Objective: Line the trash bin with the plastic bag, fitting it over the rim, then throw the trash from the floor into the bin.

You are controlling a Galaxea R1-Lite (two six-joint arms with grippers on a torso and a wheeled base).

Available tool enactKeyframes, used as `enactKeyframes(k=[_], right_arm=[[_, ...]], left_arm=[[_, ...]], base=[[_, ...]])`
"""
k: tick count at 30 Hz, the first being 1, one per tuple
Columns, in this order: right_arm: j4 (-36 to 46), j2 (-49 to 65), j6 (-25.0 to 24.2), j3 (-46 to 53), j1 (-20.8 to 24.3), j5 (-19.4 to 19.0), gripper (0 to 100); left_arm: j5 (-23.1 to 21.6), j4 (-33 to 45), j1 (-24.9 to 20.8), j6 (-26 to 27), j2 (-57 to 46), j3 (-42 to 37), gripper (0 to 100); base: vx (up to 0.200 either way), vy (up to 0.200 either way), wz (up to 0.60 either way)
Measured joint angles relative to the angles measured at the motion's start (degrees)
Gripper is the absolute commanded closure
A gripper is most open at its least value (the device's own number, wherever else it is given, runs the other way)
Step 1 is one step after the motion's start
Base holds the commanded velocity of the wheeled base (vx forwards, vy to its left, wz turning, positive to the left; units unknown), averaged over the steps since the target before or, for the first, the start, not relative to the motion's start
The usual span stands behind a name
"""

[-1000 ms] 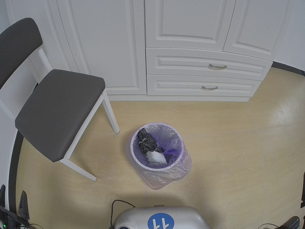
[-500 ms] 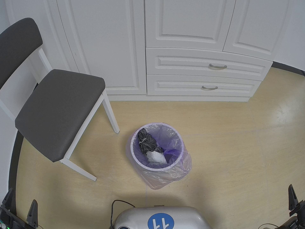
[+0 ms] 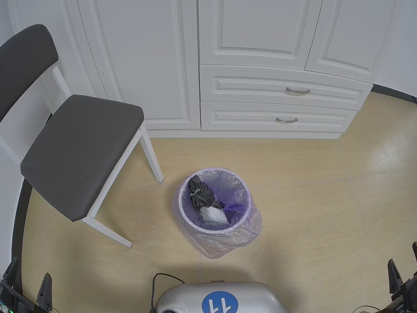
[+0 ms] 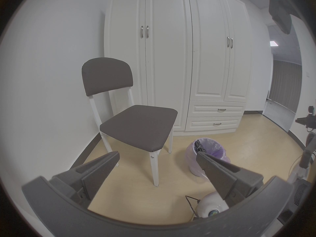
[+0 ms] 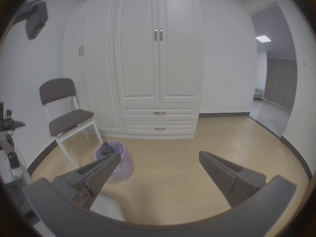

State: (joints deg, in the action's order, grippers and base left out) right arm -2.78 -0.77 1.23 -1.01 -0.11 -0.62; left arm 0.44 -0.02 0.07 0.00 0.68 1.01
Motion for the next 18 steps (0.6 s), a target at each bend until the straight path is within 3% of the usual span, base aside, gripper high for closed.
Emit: enactKeyframes(k=[3, 8, 18], right_arm=[[2.43, 0.00, 1.56, 0.00, -0.05, -1.38, 0], [2.78, -0.02, -2.43, 0.00, -0.05, -0.11, 0], [2.83, -0.05, -2.57, 0.00, 0.01, 0.27, 0]], left_arm=[[0.02, 0.00, 0.00, -0.33, 0.02, 0.00, 0], [0.10, 0.00, 0.00, -0.84, 0.05, 0.00, 0], [0.07, -0.02, 0.00, -0.57, 0.09, 0.00, 0]], base=[[0.000, 0.000, 0.00], [0.000, 0.000, 0.00], [0.000, 0.000, 0.00]])
